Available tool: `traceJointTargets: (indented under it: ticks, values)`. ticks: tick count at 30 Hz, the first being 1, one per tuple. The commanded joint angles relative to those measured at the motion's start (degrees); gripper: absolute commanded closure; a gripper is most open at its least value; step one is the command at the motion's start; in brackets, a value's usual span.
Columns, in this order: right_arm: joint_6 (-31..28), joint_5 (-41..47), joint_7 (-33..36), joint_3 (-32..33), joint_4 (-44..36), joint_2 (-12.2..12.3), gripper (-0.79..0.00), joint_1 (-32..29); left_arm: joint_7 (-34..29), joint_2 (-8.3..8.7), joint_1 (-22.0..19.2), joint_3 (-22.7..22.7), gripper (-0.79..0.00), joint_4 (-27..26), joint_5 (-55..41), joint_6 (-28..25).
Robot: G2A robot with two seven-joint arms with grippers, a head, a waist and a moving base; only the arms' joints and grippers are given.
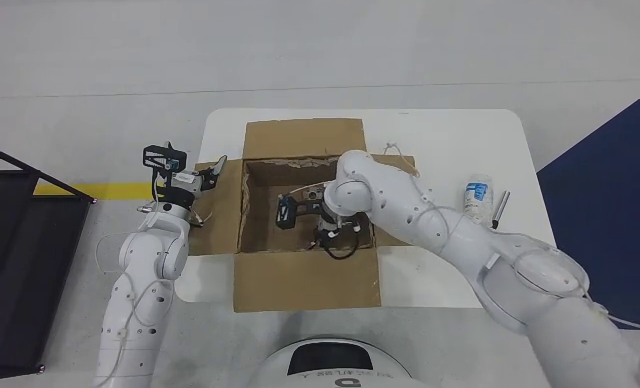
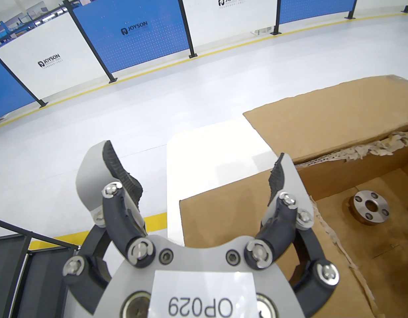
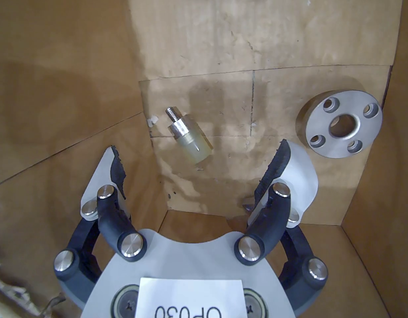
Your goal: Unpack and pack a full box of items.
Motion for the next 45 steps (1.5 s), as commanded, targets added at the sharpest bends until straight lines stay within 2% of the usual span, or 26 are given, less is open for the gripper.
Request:
traceJointTargets:
  ticks: [1, 5, 7, 9, 12, 17, 21, 27, 32, 36, 37, 39, 41, 42, 45]
  values:
    - [2.0, -1.6, -3.8, 0.5, 1.2, -0.4, -0.785, 0.1, 0.0, 0.0, 0.0, 0.0, -0.785, 0.0, 0.0, 0.0]
    - [8.6, -7.4, -10.3, 0.6, 3.1, -1.3, -0.785, -0.2, 0.0, 0.0, 0.0, 0.0, -0.785, 0.0, 0.0, 0.0]
    - [8.6, -8.3, -12.2, 0.7, 3.7, -1.8, -0.751, -0.3, 0.0, 0.0, 0.0, 0.0, -0.785, 0.0, 0.0, 0.0]
    - [9.7, -9.7, -13.1, 0.6, 4.8, -2.3, -0.782, -0.2, 0.0, 0.0, 0.0, 0.0, -0.785, 0.0, 0.0, 0.0]
    - [11.7, -11.4, -12.9, 0.1, 6.6, -3.2, -0.785, -0.1, 0.0, 0.0, 0.0, 0.0, -0.785, 0.0, 0.0, 0.0]
    - [12.5, -12.8, -16.2, 0.4, 9.2, -4.8, -0.723, 0.4, 0.0, 0.0, 0.0, 0.0, -0.785, 0.0, 0.0, 0.0]
    - [12.0, -13.7, -17.8, 0.4, 11.9, -6.1, -0.708, 0.7, 0.0, 0.0, 0.0, 0.0, -0.785, 0.0, 0.0, 0.0]
    - [10.9, -14.0, -18.6, 0.1, 16.3, -8.4, -0.56, 1.3, 0.0, 0.0, 0.0, 0.0, -0.785, 0.0, 0.0, 0.0]
    - [11.2, -14.7, -18.6, -0.5, 21.0, -10.9, -0.486, 2.1, 0.0, 0.0, 0.0, 0.0, -0.785, 0.0, 0.0, 0.0]
    - [10.2, -14.6, -18.0, -0.8, 24.0, -12.7, -0.456, 2.7, 0.0, 0.0, 0.0, 0.0, -0.785, 0.0, 0.0, 0.0]
    - [9.7, -14.4, -18.0, -0.7, 24.5, -13.0, -0.385, 2.7, 0.0, 0.0, 0.0, 0.0, -0.785, 0.0, 0.0, 0.0]
    - [8.8, -14.3, -18.4, -0.6, 26.2, -13.8, -0.308, 3.2, 0.0, 0.0, 0.0, 0.0, -0.785, 0.0, 0.0, 0.0]
    - [8.2, -14.3, -18.7, -0.6, 27.2, -14.3, -0.175, 3.4, 0.0, 0.0, 0.0, 0.0, -0.785, 0.0, 0.0, 0.0]
    - [7.9, -14.2, -18.9, -0.4, 27.7, -14.6, 0.0, 3.6, 0.0, 0.0, 0.0, 0.0, -0.785, 0.0, 0.0, 0.0]
    - [7.0, -14.4, -18.8, -0.2, 28.8, -15.2, 0.0, 4.0, 0.0, 0.0, 0.0, 0.0, -0.785, 0.0, 0.0, 0.0]
